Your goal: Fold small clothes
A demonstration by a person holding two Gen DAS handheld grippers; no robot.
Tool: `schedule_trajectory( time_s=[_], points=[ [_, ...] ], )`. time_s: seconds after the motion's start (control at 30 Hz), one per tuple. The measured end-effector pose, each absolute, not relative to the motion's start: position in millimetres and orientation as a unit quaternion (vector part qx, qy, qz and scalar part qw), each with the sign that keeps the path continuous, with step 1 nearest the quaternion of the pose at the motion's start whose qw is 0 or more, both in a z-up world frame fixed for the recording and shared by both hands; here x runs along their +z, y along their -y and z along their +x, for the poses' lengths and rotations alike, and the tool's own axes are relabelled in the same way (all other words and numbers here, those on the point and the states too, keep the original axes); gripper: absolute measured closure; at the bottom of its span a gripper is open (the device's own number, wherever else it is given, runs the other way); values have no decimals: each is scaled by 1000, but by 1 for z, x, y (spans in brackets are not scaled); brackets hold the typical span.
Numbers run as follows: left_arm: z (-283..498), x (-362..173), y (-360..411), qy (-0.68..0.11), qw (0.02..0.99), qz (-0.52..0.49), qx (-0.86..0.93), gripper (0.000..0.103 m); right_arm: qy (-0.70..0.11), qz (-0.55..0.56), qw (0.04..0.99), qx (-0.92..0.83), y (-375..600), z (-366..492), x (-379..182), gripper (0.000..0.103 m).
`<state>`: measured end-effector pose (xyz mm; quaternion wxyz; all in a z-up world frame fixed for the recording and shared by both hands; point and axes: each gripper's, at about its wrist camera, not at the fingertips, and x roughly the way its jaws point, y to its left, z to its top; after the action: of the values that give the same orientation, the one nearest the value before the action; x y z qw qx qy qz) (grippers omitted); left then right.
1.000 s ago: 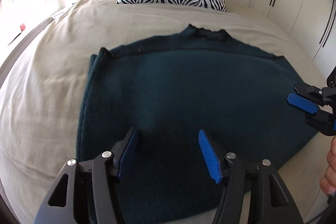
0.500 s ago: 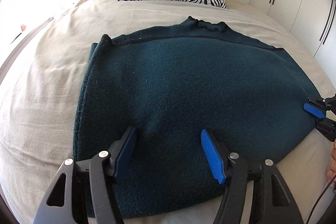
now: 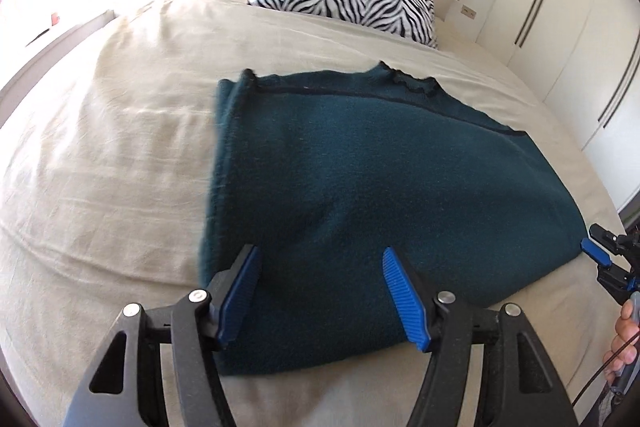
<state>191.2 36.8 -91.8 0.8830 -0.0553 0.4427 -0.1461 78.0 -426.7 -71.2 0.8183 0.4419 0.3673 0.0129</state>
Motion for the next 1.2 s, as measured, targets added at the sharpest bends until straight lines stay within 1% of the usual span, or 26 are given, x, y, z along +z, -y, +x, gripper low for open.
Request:
schedule_trajectory(
  time_s=[0.13,0.17,0.23,0.27,0.3,0.47,0.7,0.83,0.97,1.03,1.1,1.13,1.17,1.2],
  points=[
    [189,-87,-76,-433,886,-117,-118,35,-380,427,818,64,390,88,-61,78],
    [191,-89,-84,-436,884,-128,-111,35,-386,422,817,73,382,91,-60,75],
    [196,-91,-98,-441,877,-156,-111,33,-392,417,816,80,374,94,-60,65],
    [199,-93,-103,-443,874,-167,-113,32,-397,413,815,86,366,96,-60,49],
    [202,-94,-108,-445,871,-176,-113,31,-397,406,818,95,352,101,-59,45],
    [225,-108,-123,-474,835,-240,-143,31,-413,382,814,148,320,129,-51,45],
    [249,-119,-121,-507,778,-313,-199,31,-423,389,797,188,296,170,-46,45],
    [257,-123,-107,-533,749,-322,-228,31,-436,392,781,215,274,200,-48,45],
    [262,-131,-107,-539,714,-370,-251,30,-447,403,763,235,253,225,-55,45],
    [262,-133,-108,-540,706,-380,-256,32,-454,411,752,241,244,238,-61,45],
    [261,-133,-105,-544,708,-367,-262,41,-466,417,740,249,227,260,-69,45],
    [260,-135,-104,-546,707,-365,-262,44,-466,417,740,249,227,260,-69,45],
    [259,-136,-103,-547,707,-364,-262,49,-470,418,735,253,222,266,-72,45],
    [259,-138,-104,-546,704,-370,-262,59,-474,421,730,255,217,273,-75,45]
  ],
)
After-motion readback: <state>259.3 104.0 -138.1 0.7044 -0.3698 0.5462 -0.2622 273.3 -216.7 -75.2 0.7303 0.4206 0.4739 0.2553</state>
